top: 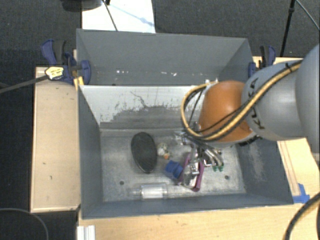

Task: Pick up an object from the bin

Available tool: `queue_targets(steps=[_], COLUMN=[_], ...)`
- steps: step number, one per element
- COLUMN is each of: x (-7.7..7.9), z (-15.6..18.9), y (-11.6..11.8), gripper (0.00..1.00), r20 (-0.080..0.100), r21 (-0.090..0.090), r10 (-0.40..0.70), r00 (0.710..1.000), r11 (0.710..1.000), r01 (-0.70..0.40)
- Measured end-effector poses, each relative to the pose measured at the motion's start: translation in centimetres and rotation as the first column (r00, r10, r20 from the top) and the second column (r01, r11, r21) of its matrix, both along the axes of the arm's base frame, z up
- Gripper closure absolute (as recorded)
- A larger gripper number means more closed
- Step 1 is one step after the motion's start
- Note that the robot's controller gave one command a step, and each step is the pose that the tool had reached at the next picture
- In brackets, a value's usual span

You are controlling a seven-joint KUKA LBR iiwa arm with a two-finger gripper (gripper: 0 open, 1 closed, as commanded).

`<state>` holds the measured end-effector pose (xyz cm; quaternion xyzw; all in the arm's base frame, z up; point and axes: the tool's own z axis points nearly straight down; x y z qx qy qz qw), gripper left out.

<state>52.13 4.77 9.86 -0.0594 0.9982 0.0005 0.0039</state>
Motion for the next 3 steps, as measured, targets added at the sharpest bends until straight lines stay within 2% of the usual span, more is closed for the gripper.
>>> queue_targets(steps=[1,2,3], x=[0.7,0.6,-2.1], z=[-2.1,-2.1,12.0], y=[-0.1,-0.1,-4.1], gripper=[0.00,1.00,1.00], r20=[-0.035,-0.035,0.001], r21=[-0.001,-0.001,-0.004], r10=[-0.011,-0.009,0.218], r00=[0.999,0.999,0.976], r11=[1.000,1.000,0.976], r01=[0.011,0.009,-0.218])
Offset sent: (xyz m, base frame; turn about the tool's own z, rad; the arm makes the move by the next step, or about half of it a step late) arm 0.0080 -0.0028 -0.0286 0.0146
